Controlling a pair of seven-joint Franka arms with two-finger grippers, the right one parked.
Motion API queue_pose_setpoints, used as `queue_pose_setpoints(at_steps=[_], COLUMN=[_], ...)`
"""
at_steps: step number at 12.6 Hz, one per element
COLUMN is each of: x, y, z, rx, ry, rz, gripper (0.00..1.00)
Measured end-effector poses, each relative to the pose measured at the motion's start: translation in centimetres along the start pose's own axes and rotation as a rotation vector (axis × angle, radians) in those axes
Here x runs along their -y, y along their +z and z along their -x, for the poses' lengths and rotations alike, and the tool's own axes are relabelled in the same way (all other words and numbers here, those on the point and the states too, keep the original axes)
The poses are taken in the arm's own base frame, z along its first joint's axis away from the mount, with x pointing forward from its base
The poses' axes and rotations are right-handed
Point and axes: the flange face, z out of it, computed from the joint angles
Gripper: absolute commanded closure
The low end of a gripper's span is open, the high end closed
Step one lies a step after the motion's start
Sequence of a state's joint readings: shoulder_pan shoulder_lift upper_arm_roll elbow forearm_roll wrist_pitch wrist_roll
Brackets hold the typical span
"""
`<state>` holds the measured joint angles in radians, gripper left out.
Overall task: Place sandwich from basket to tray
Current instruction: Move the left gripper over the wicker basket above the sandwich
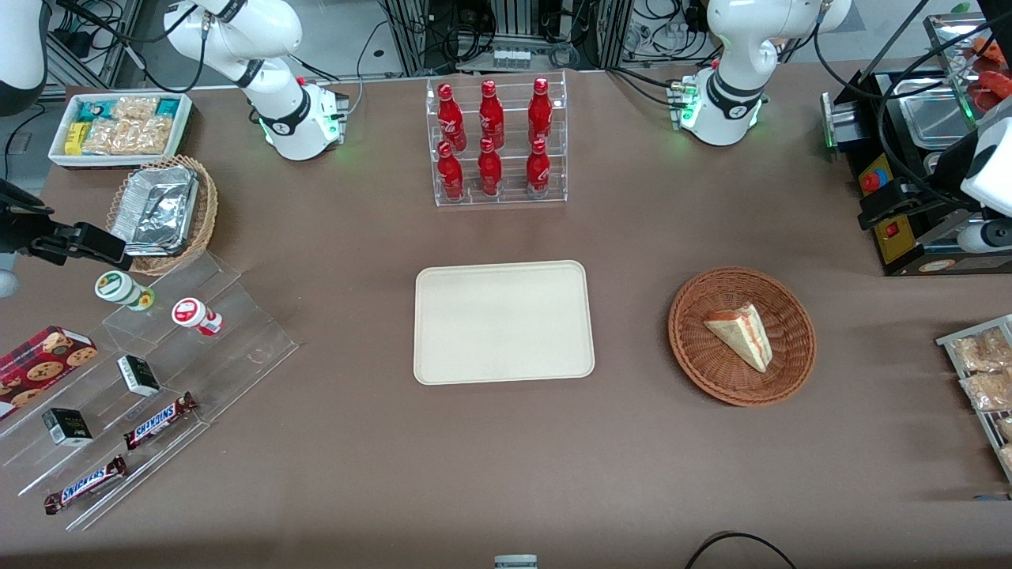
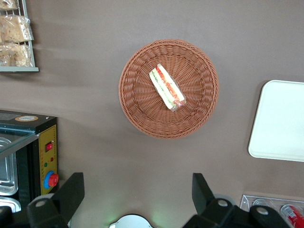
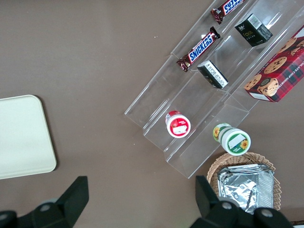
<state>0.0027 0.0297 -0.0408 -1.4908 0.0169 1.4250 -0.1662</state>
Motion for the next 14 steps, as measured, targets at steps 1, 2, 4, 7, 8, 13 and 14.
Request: queue_pose_setpoints(at_steps=[1, 2, 4, 7, 8, 13, 14], x=[0.0, 0.0, 0.0, -0.5, -0.6, -1.1, -1.2], y=[0.0, 0.1, 1.0, 3.7, 5.0, 13.9, 15.8], z=[0.0, -0.1, -0.6, -1.8, -2.0, -2.9, -3.0], rx=[-0.001, 0.0, 0.012, 0.029, 0.041, 0.064, 0.049], ry=[0.0, 0.0, -0.001, 0.004, 0.006, 0.012, 0.013], rz=[0.0, 0.0, -0.001, -0.004, -0.006, -0.01, -0.007], gripper=[0.0, 0.0, 0.0, 0.0, 0.0, 0.0, 0.0])
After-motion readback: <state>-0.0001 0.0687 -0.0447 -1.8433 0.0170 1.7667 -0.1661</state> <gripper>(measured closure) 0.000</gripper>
